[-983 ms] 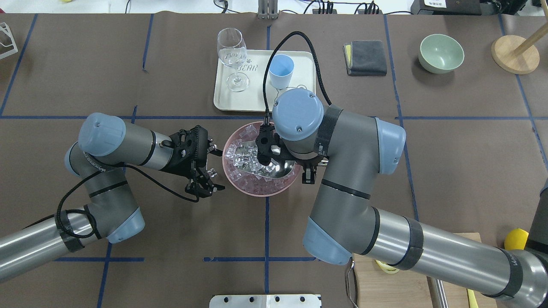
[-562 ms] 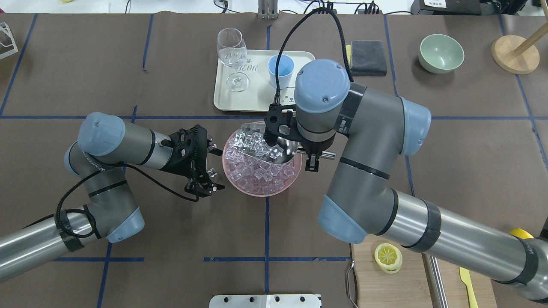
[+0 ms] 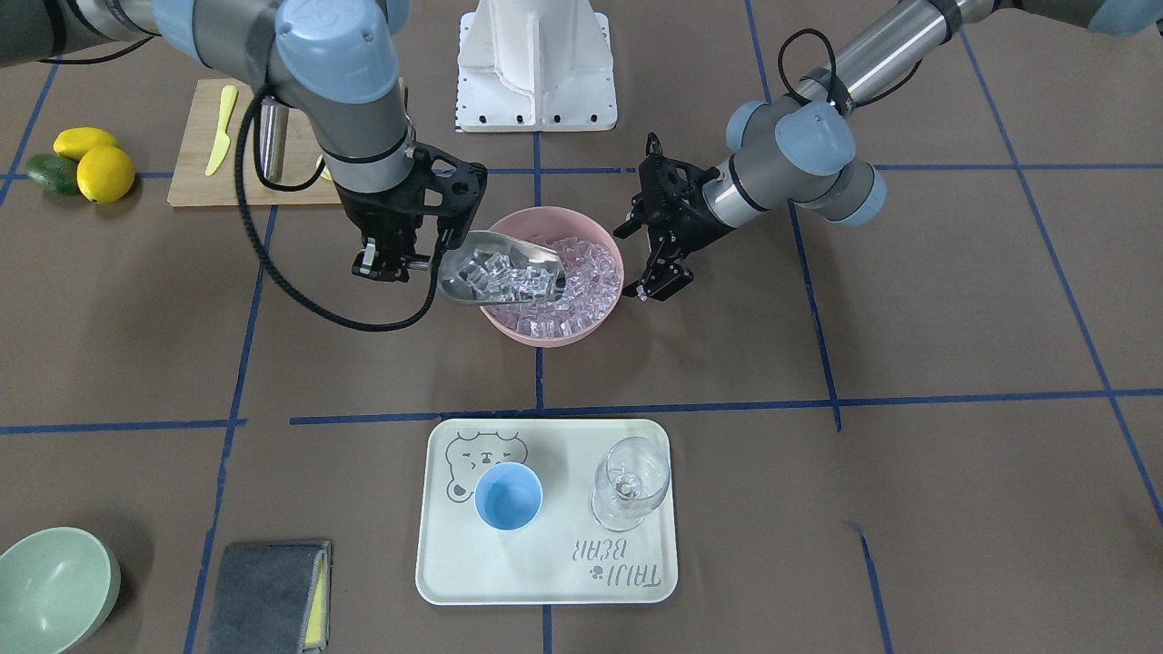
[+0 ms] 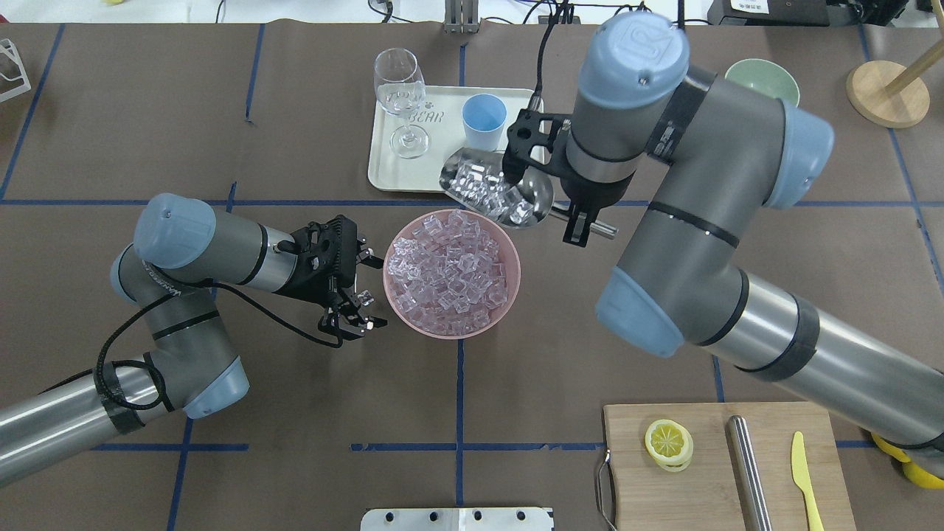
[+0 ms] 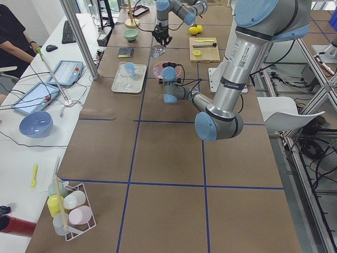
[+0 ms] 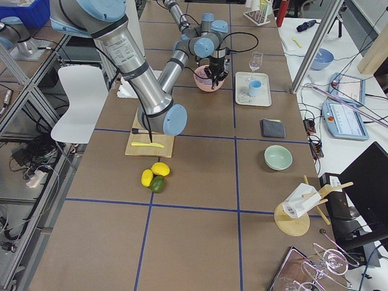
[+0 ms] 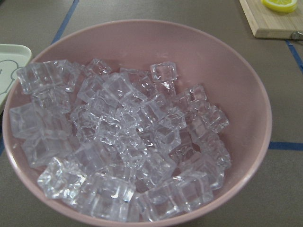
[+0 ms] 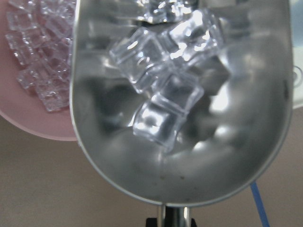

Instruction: Put ice in cup with scoop

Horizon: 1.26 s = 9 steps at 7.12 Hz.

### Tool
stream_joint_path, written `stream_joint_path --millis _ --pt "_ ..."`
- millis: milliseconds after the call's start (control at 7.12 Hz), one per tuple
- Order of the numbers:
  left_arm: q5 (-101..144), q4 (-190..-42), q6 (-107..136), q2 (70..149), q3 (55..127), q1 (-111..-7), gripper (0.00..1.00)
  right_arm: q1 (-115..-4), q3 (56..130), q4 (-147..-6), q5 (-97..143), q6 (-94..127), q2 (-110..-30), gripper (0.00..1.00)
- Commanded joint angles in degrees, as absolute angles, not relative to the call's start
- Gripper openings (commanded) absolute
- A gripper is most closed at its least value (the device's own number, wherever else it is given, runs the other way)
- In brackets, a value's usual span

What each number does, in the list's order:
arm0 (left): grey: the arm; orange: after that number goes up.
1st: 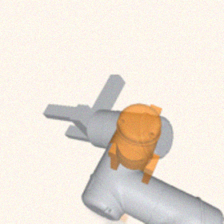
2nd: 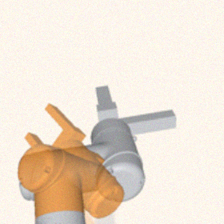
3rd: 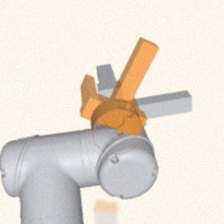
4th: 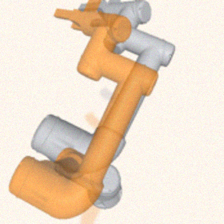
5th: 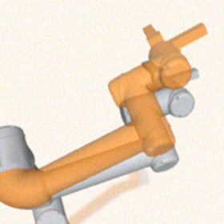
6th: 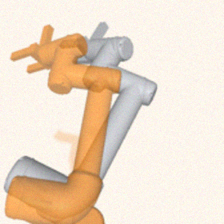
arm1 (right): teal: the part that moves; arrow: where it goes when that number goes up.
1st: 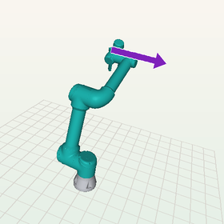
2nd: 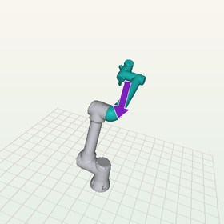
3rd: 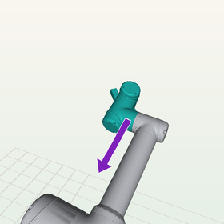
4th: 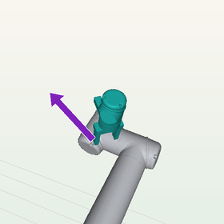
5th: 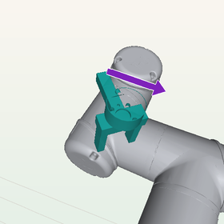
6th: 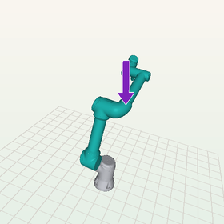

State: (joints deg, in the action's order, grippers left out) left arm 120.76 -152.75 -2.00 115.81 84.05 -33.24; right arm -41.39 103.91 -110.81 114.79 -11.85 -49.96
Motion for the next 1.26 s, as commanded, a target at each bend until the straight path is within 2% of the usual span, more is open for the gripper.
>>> stream_joint_path --millis 0,140,281,421,702,1124 --pt "121.11 -152.49 -1.58 115.58 84.55 -35.49 1.00 -47.88 103.71 -118.28 116.63 -10.28 -48.52 0.00" --pt "121.46 -151.97 -1.58 113.14 86.47 -37.60 1.00 -48.77 103.19 -119.00 116.63 -10.28 -48.52 0.00" --pt "121.55 -151.79 -1.50 110.68 88.22 -39.88 1.00 -48.78 100.40 -120.92 116.63 -10.28 -46.51 0.00" --pt "121.47 -151.70 -1.23 108.31 90.07 -42.16 1.00 -48.87 94.19 -124.07 116.63 -10.28 -41.27 0.00" --pt "120.59 -151.70 -1.06 102.77 94.46 -50.32 1.00 -49.92 90.27 -124.72 116.63 -10.20 -39.02 0.00" --pt "105.09 -150.13 9.61 100.02 94.22 -55.02 1.00 -49.83 79.67 -127.27 116.63 -9.06 -33.16 0.00"
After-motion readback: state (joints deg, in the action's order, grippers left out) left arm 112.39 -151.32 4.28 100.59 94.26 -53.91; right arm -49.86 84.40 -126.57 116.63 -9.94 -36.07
